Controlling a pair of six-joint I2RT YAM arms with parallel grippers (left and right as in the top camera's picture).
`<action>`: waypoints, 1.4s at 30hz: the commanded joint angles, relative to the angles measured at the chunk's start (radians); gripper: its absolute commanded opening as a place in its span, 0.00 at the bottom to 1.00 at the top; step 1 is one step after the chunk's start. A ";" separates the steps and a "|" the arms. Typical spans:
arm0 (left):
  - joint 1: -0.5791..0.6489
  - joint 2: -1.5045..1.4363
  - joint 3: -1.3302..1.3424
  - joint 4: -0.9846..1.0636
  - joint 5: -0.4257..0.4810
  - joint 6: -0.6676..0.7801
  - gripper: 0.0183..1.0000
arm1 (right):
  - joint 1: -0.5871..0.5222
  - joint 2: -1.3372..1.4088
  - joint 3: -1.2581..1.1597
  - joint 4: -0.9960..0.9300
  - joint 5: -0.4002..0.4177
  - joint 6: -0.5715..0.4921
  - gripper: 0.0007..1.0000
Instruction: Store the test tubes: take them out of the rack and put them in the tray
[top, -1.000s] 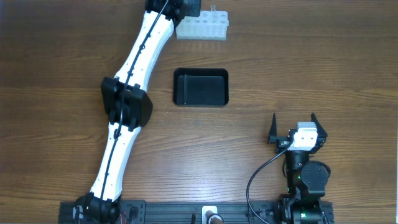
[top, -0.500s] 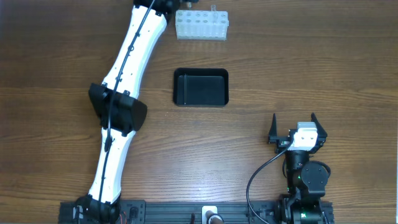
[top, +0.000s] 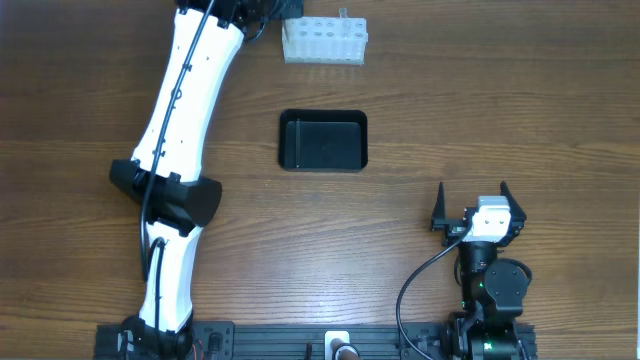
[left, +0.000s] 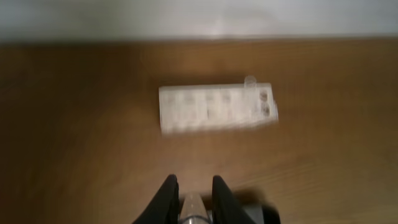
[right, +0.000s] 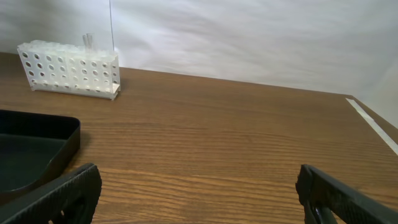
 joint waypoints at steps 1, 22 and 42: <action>-0.029 -0.032 0.017 -0.122 0.051 -0.077 0.03 | 0.006 -0.008 -0.005 -0.003 -0.009 0.005 0.99; -0.063 0.062 0.017 -0.373 0.198 -0.150 0.04 | 0.006 -0.008 -0.005 -0.003 -0.009 0.005 0.99; -0.055 0.297 0.016 -0.373 0.200 -0.120 0.04 | 0.006 -0.008 -0.005 -0.003 -0.009 0.005 0.99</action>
